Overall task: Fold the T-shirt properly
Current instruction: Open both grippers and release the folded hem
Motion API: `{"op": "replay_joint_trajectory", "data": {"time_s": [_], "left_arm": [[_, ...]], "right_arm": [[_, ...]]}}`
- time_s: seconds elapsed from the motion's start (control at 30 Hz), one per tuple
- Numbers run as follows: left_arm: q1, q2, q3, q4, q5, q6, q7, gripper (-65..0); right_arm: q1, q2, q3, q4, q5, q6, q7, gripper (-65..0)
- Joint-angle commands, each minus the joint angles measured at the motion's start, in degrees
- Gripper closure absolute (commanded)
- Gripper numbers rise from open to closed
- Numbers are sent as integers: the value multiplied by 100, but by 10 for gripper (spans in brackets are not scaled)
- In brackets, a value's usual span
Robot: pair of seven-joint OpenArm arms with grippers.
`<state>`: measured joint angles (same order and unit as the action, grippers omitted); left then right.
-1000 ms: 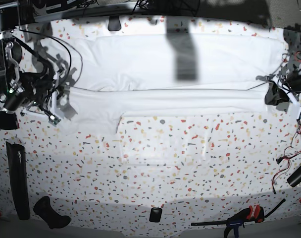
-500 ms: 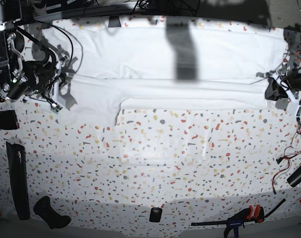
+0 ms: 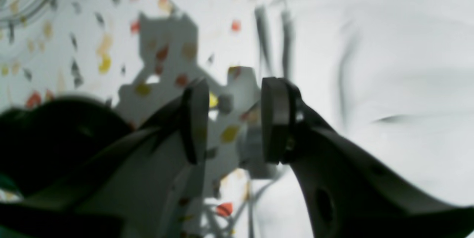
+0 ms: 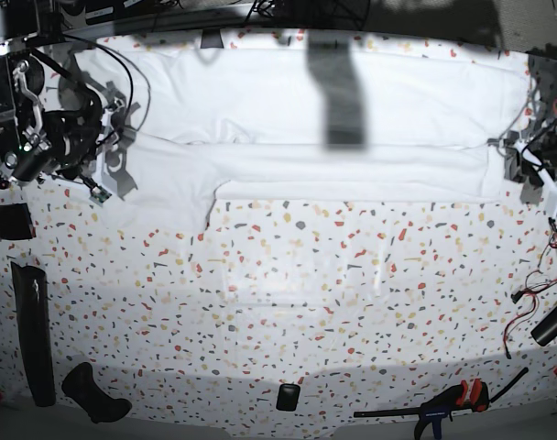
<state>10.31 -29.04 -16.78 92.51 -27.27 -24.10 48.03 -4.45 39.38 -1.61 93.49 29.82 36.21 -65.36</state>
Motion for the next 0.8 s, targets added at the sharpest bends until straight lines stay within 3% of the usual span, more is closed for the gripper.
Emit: {"op": "replay_joint_trajectory", "data": {"time_s": [0.0,0.07,0.13,0.2,0.27,0.4,0.5,0.77], "left_arm": [[-81,-129,-55,323,-42,87,-138,-228],[-79,-131,-55,872,-181,177,-164,-228],[-76,-127,-52,1473,-802,151,-155,-228],[-81,-46,-50,1976,-1370,-96,-160,-228],[-81,225,-37,2286,-1425,-208,-179,-228],[-79,883,-37,2308,-1416,-210,-170,-228],[-79,1191,-37,2297,-1416,-210,-72,-228],[24,1298,-37,2295,-1445,-203,490,-228]], "right_arm": [[76,114,57,81,70,-20,17,-270],[76,114,57,81,90,-20,17,-270],[76,114,57,85,212,-9,13,-270],[76,116,57,90,483,24,-20,-270],[76,111,57,90,750,63,-107,-270],[76,114,57,107,1309,280,-785,-270],[79,129,57,107,1432,302,-883,-270],[79,146,57,756,1429,302,-935,-270]]}}
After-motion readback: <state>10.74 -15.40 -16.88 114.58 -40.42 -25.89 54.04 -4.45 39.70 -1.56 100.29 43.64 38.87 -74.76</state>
